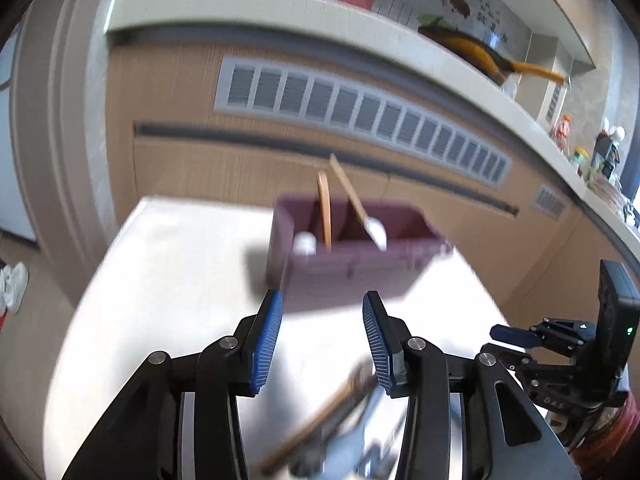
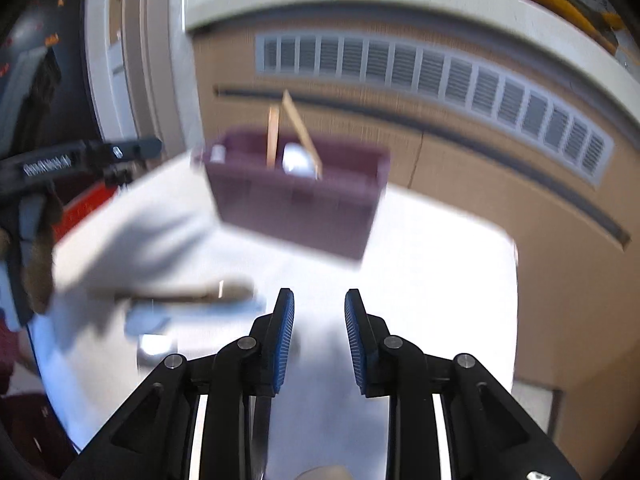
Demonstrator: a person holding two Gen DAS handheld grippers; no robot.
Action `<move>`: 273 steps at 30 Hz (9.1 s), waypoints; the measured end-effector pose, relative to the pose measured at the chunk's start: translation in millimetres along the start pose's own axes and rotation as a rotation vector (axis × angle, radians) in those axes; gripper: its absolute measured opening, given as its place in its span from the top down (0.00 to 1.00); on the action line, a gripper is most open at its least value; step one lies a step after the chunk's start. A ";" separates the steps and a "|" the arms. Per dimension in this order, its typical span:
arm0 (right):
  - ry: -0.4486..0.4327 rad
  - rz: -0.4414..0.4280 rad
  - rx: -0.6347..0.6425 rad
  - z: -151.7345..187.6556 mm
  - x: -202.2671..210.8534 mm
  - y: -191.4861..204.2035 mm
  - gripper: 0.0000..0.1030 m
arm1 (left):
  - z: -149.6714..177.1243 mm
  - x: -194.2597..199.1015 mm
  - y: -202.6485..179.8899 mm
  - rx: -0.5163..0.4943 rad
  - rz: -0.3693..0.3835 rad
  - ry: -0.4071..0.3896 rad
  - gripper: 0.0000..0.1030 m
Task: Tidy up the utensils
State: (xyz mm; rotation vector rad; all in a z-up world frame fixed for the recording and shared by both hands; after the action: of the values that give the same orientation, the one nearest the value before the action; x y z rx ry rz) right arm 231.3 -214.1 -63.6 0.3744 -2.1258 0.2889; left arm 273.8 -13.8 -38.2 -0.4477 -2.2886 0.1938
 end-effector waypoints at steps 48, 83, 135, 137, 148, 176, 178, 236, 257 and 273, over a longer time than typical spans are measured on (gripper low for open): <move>0.038 -0.134 -0.206 26.8 -24.7 -16.1 0.89 | 32.6 -105.5 -21.4 -0.183 -0.030 0.358 0.90; -0.679 -0.063 -0.185 -167.0 136.5 -35.8 0.89 | -151.0 92.7 -40.7 0.079 0.043 -0.484 0.92; -0.049 -0.127 -0.075 -15.9 -18.0 23.0 0.65 | 27.1 20.1 45.9 0.078 -0.155 -0.038 0.47; -0.005 -0.150 -0.086 -1.9 -27.6 27.3 0.65 | 46.0 15.2 48.9 0.080 -0.144 0.014 0.47; 0.185 -0.246 -0.223 27.6 -69.3 39.9 0.65 | 74.9 13.0 82.3 0.200 -0.140 0.086 0.47; 0.158 0.030 -0.172 50.2 -58.5 -30.7 0.56 | 79.0 -42.1 22.7 -0.052 -0.063 0.259 0.47; 0.154 0.035 -0.171 49.8 -57.6 -29.1 0.55 | 76.8 -49.2 21.9 -0.097 -0.080 0.291 0.47; 0.221 -0.057 -0.100 -25.6 -92.9 123.2 0.86 | 61.7 11.6 77.9 0.209 -0.015 0.070 0.95; -0.050 -0.140 -0.205 -36.5 0.5 39.9 0.97 | 14.9 55.0 6.9 0.066 0.007 -0.017 0.95; -0.426 -0.073 -0.179 -139.2 97.7 0.0 0.97 | -127.1 102.7 -43.4 0.055 0.058 -0.416 0.95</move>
State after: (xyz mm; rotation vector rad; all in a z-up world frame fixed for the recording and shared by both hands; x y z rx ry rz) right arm 286.6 -181.2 93.8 0.4362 -2.5237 -0.0307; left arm 290.3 -15.2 130.1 -0.4804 -2.6686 0.4099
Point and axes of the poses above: each gripper's, at about its wrist camera, not at the fingertips, and x roughly against the way its jaws point, y to its left, z to its underside, the point moved 8 cm from there along -x, roughly the way its jaws point, and after that the axes turned 8 degrees about y, right-handed, at the moved point
